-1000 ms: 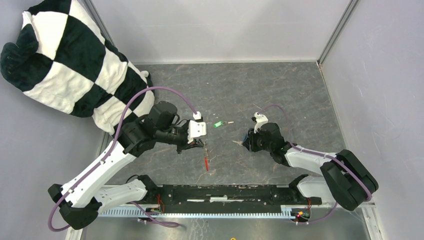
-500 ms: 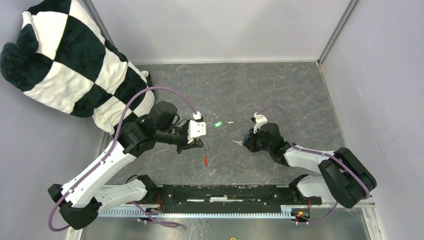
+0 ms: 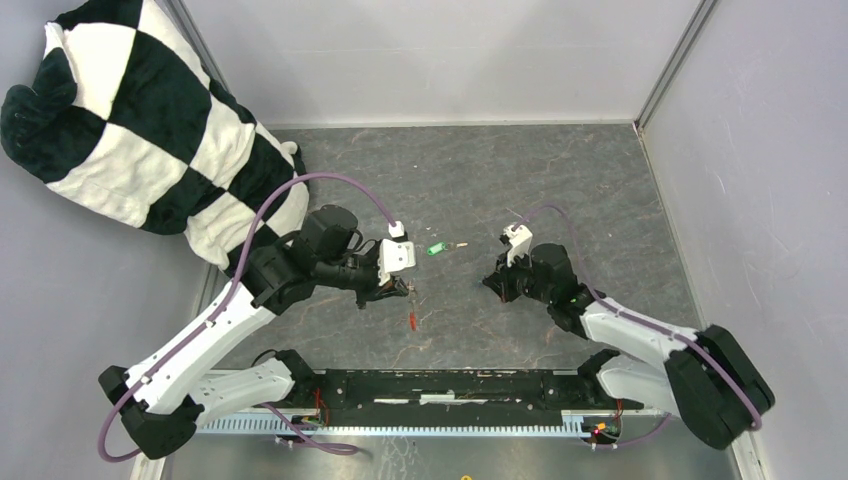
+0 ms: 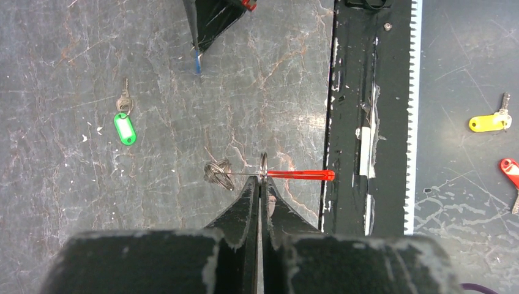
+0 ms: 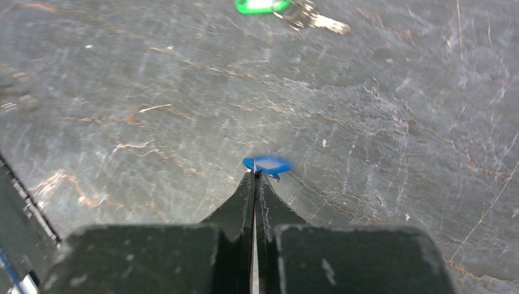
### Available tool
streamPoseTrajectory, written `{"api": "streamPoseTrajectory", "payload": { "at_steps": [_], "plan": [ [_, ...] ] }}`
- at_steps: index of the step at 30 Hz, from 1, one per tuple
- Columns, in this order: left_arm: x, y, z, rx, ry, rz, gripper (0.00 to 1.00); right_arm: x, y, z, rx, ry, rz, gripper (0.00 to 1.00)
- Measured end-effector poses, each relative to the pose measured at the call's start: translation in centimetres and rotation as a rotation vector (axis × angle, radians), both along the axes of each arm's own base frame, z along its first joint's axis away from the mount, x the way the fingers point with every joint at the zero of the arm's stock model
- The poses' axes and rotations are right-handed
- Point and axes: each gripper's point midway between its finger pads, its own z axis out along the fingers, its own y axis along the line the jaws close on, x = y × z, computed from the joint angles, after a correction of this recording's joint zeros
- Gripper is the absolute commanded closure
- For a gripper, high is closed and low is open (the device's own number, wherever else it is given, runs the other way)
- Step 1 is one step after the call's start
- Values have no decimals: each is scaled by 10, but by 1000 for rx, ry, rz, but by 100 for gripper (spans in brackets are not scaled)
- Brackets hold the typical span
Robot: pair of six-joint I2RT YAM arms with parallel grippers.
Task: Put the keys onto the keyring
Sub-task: Pick up the key from the center of the board.
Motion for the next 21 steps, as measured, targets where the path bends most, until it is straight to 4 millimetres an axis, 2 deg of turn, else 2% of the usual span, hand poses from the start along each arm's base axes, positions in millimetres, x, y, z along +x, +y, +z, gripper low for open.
{"api": "streamPoseTrajectory", "payload": {
  "at_steps": [4, 7, 12, 13, 21],
  "plan": [
    [3, 0, -8, 9, 6, 18, 98, -10, 6, 31, 36, -79, 88, 100],
    [5, -1, -15, 25, 20, 27, 98, -20, 13, 61, 75, -157, 165, 100],
    [10, -5, -17, 25, 21, 33, 98, -41, 28, 110, 156, -263, 290, 100],
    [11, -5, -17, 24, 23, 37, 98, -44, 31, 114, 165, -271, 307, 100],
    [19, -7, -21, 37, 22, 66, 98, -88, 80, 171, 246, -310, 514, 100]
  ]
}}
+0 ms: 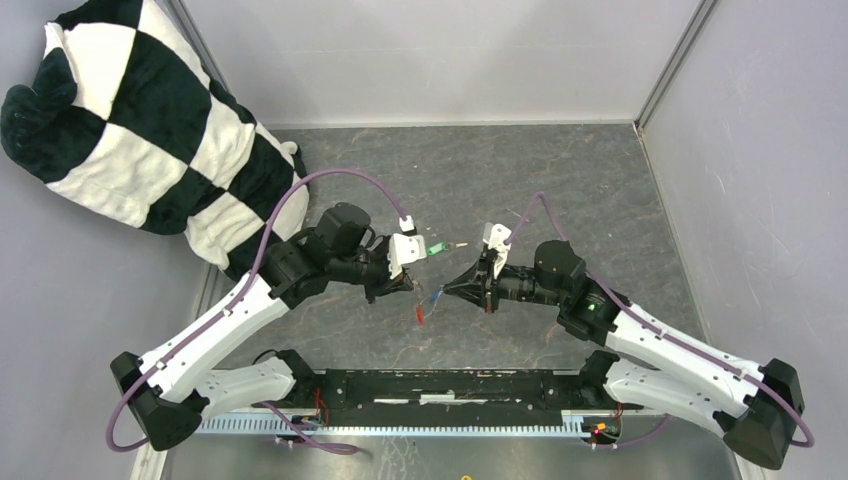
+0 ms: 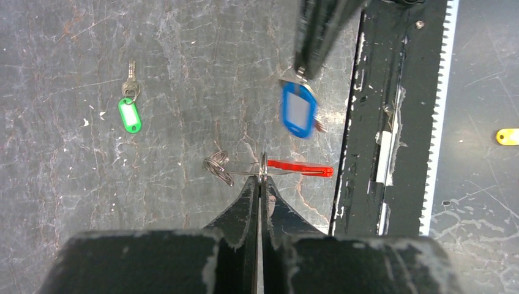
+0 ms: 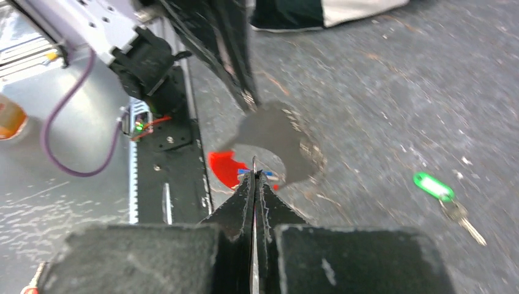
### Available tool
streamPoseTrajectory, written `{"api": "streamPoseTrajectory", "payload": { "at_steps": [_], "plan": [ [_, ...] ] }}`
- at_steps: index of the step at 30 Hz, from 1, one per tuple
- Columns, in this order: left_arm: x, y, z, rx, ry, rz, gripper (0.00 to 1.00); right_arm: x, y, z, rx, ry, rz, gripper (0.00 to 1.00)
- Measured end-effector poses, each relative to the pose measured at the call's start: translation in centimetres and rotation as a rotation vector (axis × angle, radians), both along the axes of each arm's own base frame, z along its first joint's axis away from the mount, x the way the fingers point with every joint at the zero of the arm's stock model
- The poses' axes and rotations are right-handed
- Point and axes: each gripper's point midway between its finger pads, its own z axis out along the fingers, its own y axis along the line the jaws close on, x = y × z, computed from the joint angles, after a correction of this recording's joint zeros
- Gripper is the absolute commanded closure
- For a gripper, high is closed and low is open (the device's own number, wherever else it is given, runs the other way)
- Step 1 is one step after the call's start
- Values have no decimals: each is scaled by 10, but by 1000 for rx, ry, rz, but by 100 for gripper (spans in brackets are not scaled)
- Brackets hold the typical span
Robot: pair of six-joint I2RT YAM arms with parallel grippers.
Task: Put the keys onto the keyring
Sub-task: Insert the key onto the keyring.
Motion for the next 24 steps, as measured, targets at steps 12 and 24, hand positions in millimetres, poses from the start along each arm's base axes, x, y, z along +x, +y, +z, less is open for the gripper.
{"api": "streamPoseTrajectory", "payload": {
  "at_steps": [12, 24],
  "plan": [
    [3, 0, -2, 7, 8, 24, 98, -14, 38, 24, 5, 15, 42, 100],
    [3, 0, 0, -4, 15, 35, 98, -6, 51, 14, -46, 22, -38, 100]
  ]
}}
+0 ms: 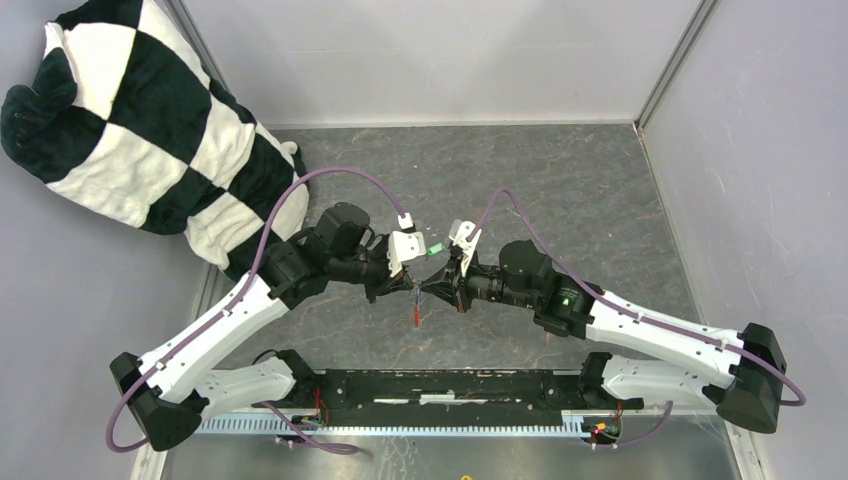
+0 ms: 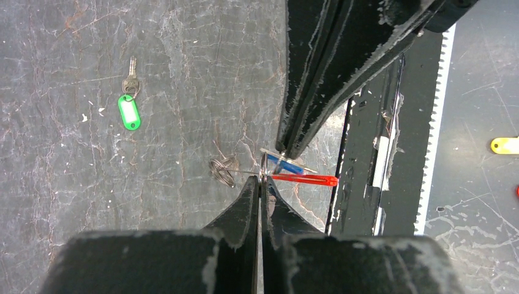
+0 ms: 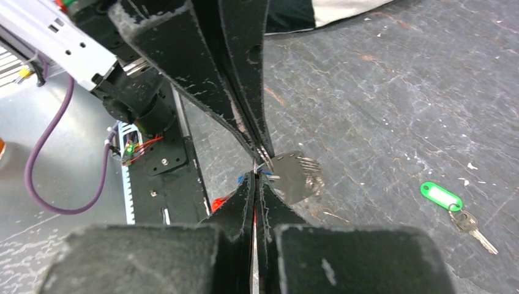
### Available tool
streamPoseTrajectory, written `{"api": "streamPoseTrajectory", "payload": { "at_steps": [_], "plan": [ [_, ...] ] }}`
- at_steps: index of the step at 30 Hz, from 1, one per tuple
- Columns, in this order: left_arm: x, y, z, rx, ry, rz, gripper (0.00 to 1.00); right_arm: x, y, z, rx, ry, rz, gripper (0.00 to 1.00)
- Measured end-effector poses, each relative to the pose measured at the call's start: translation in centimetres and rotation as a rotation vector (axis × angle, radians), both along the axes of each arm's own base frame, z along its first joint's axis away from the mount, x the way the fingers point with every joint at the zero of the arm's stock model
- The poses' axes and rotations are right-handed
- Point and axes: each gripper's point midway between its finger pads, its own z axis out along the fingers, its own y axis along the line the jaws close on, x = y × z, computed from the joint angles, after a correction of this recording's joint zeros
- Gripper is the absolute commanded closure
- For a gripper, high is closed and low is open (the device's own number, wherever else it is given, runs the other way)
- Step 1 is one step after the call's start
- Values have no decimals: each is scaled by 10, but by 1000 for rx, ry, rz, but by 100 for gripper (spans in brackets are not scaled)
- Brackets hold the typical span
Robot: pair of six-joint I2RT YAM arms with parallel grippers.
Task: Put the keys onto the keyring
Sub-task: Insert the key onto the keyring.
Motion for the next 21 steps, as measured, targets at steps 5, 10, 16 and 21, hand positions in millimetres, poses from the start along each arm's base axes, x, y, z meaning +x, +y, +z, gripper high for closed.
{"api": "streamPoseTrajectory", "payload": {
  "at_steps": [5, 10, 16, 21],
  "plan": [
    [0, 0, 1, -4, -5, 0, 98, 5, -1, 0, -4, -9, -43, 100],
    [-1, 1, 3, -7, -7, 0, 98, 4, 0, 1, -3, -9, -50, 100],
    [-1, 1, 3, -7, -7, 1, 98, 3, 3, 7, 13, -15, -49, 100],
    [-1, 1, 2, -7, -6, 1, 98, 2, 6, 9, 25, -17, -53, 100]
  ]
}}
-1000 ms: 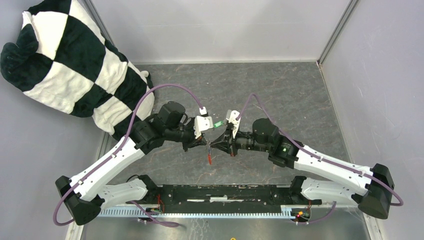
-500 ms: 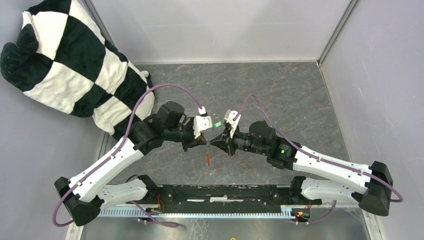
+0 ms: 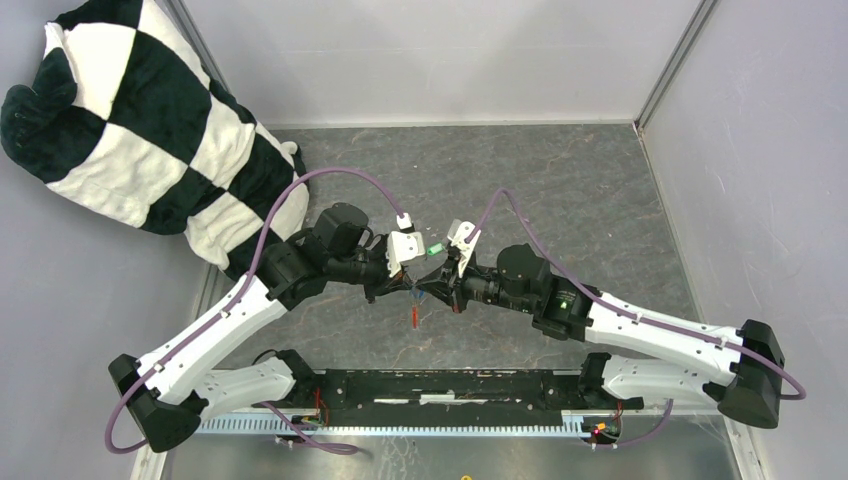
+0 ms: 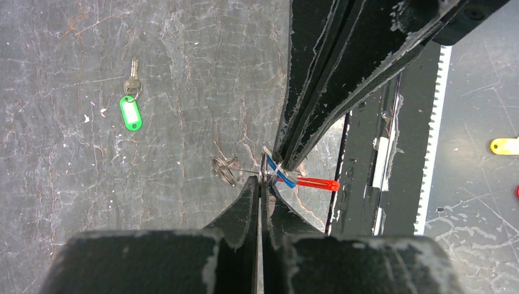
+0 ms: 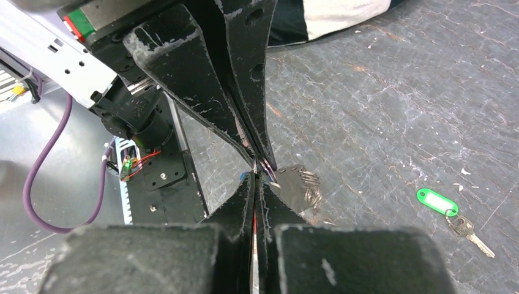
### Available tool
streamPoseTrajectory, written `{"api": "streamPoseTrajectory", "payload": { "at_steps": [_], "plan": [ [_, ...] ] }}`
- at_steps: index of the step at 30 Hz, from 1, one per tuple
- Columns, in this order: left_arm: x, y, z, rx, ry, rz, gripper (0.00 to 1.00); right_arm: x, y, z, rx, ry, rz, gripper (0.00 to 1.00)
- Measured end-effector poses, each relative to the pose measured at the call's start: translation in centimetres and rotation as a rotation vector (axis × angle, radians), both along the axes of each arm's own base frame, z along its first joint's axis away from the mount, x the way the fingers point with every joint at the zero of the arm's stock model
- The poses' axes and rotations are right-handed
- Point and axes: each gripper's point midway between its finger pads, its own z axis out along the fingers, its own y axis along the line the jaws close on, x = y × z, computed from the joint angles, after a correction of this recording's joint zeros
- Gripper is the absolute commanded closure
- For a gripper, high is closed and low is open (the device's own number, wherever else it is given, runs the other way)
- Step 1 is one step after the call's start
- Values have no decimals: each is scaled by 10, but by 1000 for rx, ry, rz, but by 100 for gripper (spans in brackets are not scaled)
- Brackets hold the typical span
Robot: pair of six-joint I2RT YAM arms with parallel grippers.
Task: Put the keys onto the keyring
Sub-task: Insert the key onto the keyring.
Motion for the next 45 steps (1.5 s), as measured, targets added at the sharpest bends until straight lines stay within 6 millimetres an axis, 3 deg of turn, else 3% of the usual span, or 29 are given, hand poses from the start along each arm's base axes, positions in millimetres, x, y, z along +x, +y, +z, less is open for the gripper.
{"api": "streamPoseTrajectory", "payload": {
  "at_steps": [45],
  "plan": [
    [5, 0, 2, -5, -16, 26, 98, 15, -3, 0, 11, 56, -203, 100]
  ]
}}
